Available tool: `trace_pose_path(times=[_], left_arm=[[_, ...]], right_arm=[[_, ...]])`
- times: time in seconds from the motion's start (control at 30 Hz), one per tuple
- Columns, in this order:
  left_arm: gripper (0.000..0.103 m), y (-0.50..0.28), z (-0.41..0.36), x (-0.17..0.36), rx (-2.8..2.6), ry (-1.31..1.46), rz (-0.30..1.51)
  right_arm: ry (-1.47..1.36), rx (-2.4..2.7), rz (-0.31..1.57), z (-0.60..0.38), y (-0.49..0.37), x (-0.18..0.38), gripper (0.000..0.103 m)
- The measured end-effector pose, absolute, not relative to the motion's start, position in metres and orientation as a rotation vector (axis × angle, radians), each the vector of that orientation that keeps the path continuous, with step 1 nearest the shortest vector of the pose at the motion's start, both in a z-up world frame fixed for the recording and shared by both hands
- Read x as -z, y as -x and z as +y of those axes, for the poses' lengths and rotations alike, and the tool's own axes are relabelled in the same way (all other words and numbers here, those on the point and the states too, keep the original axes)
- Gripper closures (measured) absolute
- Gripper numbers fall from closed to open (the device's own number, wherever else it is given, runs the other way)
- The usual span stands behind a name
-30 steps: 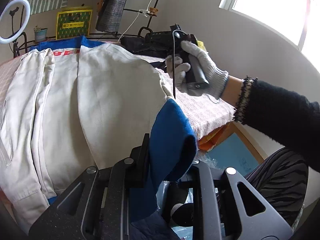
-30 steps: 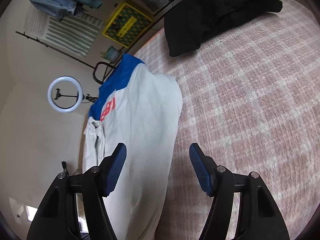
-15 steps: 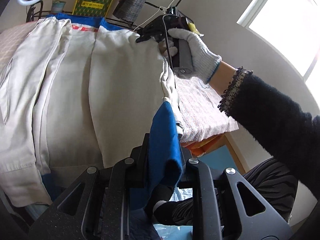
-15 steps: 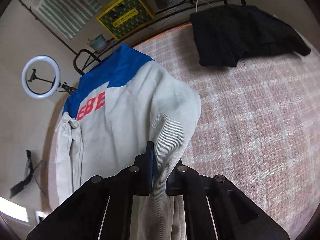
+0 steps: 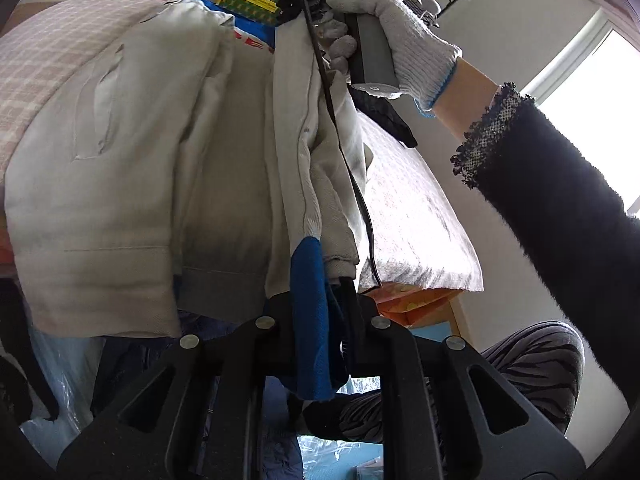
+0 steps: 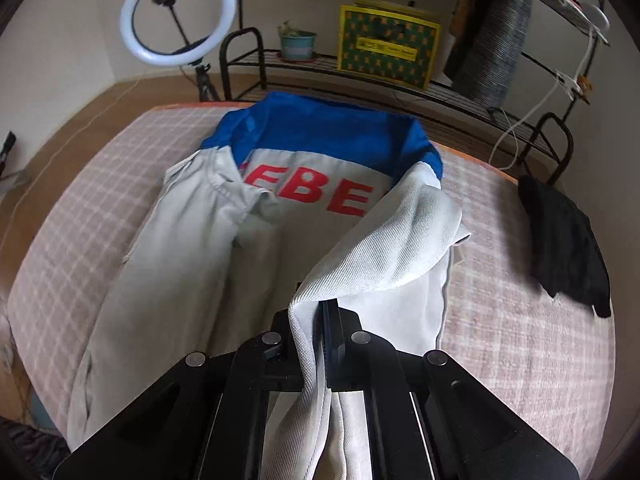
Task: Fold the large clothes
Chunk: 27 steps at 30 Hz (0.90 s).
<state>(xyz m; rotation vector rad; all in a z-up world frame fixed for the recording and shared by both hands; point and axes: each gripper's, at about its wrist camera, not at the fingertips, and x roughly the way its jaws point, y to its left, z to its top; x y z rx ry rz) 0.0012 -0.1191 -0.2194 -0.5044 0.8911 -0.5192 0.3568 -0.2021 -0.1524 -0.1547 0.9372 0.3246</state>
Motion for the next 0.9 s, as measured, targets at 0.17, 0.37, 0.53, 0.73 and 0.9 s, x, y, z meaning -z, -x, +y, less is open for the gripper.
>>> trace_pose_path(times=[0.17, 0.37, 0.53, 0.73, 0.9], left_arm=[[0.09, 0.004, -0.101, 0.228, 0.478, 0.523, 0.907], [0.091, 0.004, -0.095, 0.24, 0.47, 0.541, 0.945], [0.09, -0.002, -0.098, 0.242, 0.476, 0.53, 0.972], [0.087, 0.01, -0.098, 0.238, 0.49, 0.51, 0.994], [0.077, 0.033, -0.091, 0.229, 0.517, 0.472, 0.998]], right_arm=[[0.282, -0.349, 0.975, -0.141, -0.359, 0.18, 0.099], [0.349, -0.371, 1.035, -0.117, -0.362, 0.219, 0.093], [0.221, -0.461, 1.067, -0.139, -0.363, 0.203, 0.079], [-0.021, -0.568, 0.981, -0.196, -0.33, 0.15, 0.068], [-0.089, -0.559, 0.918, -0.249, -0.279, 0.118, 0.068]])
